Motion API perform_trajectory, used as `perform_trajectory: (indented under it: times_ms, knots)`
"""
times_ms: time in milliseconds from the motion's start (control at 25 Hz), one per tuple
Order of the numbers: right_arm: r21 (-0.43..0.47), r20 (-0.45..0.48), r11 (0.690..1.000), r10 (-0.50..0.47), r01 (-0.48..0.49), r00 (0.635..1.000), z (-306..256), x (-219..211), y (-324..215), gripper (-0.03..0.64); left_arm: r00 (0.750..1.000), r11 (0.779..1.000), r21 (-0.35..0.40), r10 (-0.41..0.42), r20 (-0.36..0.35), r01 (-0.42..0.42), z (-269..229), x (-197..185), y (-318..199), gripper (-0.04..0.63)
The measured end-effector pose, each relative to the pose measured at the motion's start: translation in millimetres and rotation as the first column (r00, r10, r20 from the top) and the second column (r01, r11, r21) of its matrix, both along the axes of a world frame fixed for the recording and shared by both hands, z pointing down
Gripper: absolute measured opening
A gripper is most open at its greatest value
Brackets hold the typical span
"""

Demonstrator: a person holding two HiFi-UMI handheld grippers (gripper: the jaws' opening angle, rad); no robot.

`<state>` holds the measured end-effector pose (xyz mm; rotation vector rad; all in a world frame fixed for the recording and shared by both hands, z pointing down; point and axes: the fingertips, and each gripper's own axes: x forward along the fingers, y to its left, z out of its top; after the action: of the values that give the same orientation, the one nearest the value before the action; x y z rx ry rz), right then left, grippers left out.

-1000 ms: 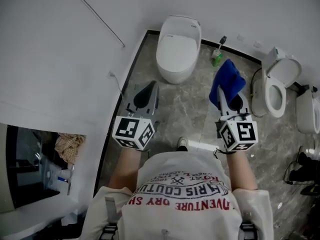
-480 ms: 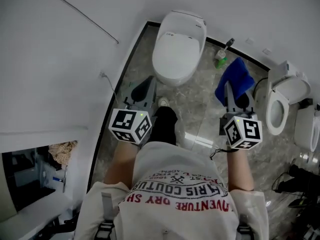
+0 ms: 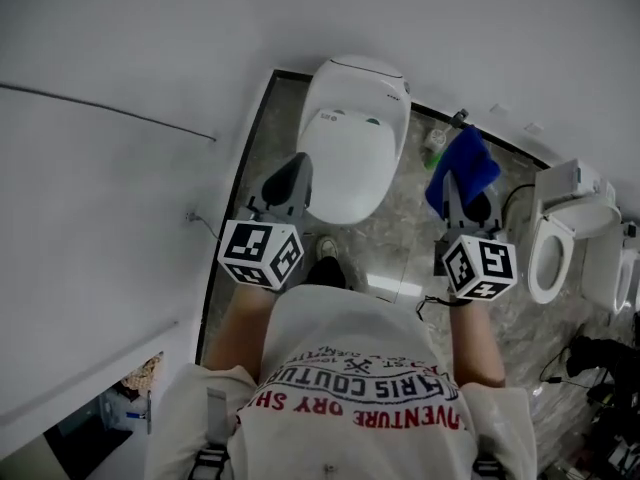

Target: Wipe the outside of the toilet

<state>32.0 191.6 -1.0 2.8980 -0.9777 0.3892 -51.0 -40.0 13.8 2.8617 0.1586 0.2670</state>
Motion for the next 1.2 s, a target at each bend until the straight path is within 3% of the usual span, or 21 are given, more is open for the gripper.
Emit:
perform_trajectory:
  times_ms: [320,520,800,1000,1200]
  knots:
    - [-0.016,0.079,0.999,-0.038,0.039,0.996,28.8,116.4,-72.8,0.077,0.999,1.0,-0.004,-0.008,0.053,0.009,29.6,104.5,-55.5,0.006]
    - [-0.072,0.058,0.995,-0.065,0.07,0.996,50.1,199.4,-99.5,0.077,0.997,0.998,-0.055,-0.017,0.078,0.022,58.9,159.6,-68.7,0.006]
    - [-0.094,0.163,0.983,-0.142,0.159,0.976,120.8,319.4,-116.7,0.077,0.985,0.991,-0.059,-0.111,0.135,0.12,104.2,242.2,-70.5,0.006]
    - [-0.159,0.344,0.948,-0.208,0.275,0.916,216.0,395.1,-121.8,0.077,0.949,0.974,-0.066,-0.195,0.247,0.218,167.7,289.3,-70.5,0.006]
    - [-0.205,0.515,0.893,-0.248,0.399,0.82,317.3,452.5,-123.2,0.077,0.896,0.942,-0.071,-0.286,0.341,0.328,233.9,325.6,-64.3,0.006]
